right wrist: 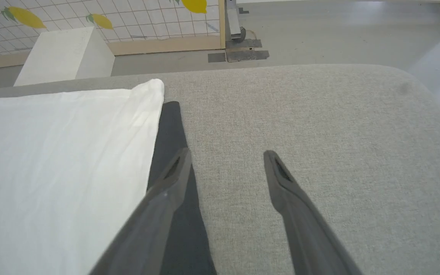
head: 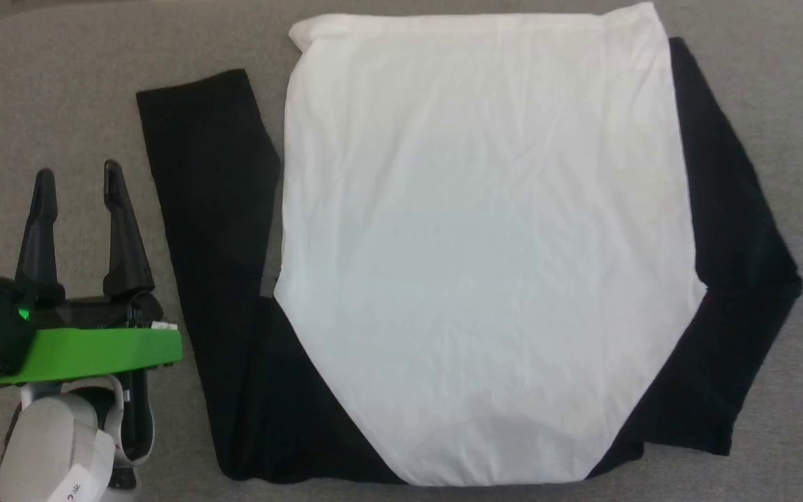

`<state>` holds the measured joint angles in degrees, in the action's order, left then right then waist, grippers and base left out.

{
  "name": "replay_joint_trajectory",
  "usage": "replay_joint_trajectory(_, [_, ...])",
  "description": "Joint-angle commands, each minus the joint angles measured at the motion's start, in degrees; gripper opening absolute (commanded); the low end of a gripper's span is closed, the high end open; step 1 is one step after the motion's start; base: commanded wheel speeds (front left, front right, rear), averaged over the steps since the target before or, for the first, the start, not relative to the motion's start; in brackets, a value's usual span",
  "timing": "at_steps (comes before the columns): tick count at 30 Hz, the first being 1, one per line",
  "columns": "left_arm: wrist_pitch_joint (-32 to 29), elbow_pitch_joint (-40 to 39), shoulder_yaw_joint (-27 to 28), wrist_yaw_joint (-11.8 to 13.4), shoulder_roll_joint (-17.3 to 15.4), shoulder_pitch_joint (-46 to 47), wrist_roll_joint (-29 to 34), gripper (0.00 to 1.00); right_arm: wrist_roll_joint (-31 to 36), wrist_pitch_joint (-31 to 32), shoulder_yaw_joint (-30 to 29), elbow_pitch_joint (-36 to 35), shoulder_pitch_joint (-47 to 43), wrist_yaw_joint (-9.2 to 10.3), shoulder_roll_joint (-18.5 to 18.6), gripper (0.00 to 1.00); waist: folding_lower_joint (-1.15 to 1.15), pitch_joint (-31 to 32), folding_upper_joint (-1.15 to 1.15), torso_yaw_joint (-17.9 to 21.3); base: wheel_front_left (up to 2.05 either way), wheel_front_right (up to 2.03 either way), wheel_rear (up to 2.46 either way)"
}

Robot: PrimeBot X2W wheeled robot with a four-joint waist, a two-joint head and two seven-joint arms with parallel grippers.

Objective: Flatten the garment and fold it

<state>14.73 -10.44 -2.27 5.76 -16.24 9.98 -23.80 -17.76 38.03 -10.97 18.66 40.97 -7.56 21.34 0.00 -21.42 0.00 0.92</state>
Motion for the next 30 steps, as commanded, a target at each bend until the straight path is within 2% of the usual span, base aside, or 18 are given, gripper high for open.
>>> replay_joint_trajectory(1, [0.2,-0.5,0.5,-0.9,0.7,1.4,1.3,1.0,0.8,0.8,0.8,1.5,2.5,0.08,0.4,1.0,0.0,-5.9,0.0,-2.4,0.0,0.0,0.0])
replay_joint_trajectory(11, [0.3,-1.6,2.9,-5.3,6.2,3.1,5.0,1.0,6.2,6.4,8.2,8.6,14.3,0.08,2.6,1.0,0.0,-12.7,0.0,-6.0,0.0,0.0,0.0])
replay_joint_trajectory(20, [0.3,-0.5,4.9,-8.2,9.9,3.6,6.9,1.0,6.7,9.9,12.6,13.4,16.1,0.08,3.5,1.0,0.0,-14.3,0.0,-7.0,0.0,0.0,0.0])
replay_joint_trajectory(21, [0.3,-0.4,5.2,-8.4,10.2,3.6,7.0,1.0,6.1,10.6,12.5,13.9,15.9,0.08,3.4,0.49,0.0,-14.1,0.0,-6.9,0.0,0.0,0.0])
replay_joint_trajectory(22, [0.3,-0.2,5.4,-8.7,10.4,3.6,7.2,1.0,5.4,10.9,11.9,14.4,15.7,0.08,3.2,0.13,0.0,-13.9,0.0,-6.8,0.0,0.0,0.0])
replay_joint_trajectory(23, [0.3,0.0,5.5,-8.9,10.6,3.5,7.2,1.0,5.1,11.2,11.6,14.7,15.5,0.08,3.1,0.0,0.0,-13.7,0.0,-6.7,0.0,0.0,0.0])
replay_joint_trajectory(25, [0.3,0.4,5.9,-9.2,11.0,3.3,7.6,1.0,4.7,11.5,10.7,14.8,15.2,0.08,3.2,0.0,0.0,-13.0,0.0,-6.3,0.0,0.0,0.0])
replay_joint_trajectory(30, [0.3,1.3,6.4,-10.0,11.8,2.8,8.0,1.0,5.0,7.2,3.1,14.1,14.1,0.08,3.4,0.0,0.0,-10.0,0.0,-5.3,0.0,0.0,0.0])
